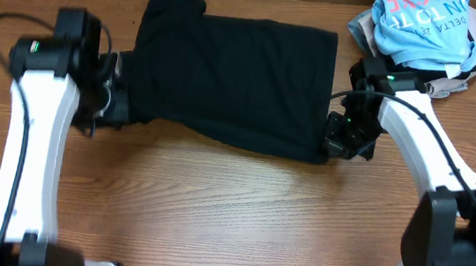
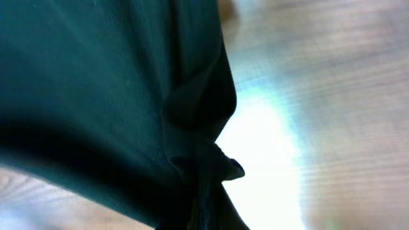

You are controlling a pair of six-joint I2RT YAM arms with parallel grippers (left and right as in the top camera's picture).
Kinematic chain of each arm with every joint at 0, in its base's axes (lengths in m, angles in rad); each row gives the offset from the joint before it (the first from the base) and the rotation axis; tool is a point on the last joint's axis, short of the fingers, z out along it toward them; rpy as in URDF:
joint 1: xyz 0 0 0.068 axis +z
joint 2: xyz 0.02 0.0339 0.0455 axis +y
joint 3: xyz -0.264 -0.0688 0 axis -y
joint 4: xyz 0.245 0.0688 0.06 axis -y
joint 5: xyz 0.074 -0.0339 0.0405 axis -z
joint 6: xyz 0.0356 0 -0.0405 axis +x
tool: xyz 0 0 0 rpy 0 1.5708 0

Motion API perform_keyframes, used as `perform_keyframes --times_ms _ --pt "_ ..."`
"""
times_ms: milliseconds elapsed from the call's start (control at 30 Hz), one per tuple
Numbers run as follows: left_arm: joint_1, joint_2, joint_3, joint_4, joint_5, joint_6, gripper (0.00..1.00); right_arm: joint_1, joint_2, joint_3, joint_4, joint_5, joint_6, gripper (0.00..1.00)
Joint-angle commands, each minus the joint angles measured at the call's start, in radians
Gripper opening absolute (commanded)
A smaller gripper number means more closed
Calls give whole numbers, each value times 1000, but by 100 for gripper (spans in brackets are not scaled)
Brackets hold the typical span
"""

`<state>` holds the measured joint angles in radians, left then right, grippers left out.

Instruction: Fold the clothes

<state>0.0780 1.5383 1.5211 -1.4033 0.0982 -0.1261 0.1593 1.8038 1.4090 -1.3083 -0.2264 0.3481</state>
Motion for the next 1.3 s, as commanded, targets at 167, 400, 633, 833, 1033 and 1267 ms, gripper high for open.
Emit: perform_keyframes --times_ms 167,400,633,833,1033,1267 --pt "-7 -130 -272 67 14 -70 4 0 -138 -70 -67 73 54 4" --pt "-7 -119 -363 145 -5 -70 4 0 -138 -187 -35 80 72 4" --pt "-7 -113 -386 305 -50 -73 4 -2 -138 -210 152 79 72 4" --pt "-8 -76 -387 496 -50 -72 4 -2 -138 -210 338 79 72 4" --pt "-8 38 -387 658 -50 -66 4 -2 -137 -210 459 126 68 4" --pt "-8 180 -387 903 -46 -54 4 -2 -87 -210 591 148 68 5"
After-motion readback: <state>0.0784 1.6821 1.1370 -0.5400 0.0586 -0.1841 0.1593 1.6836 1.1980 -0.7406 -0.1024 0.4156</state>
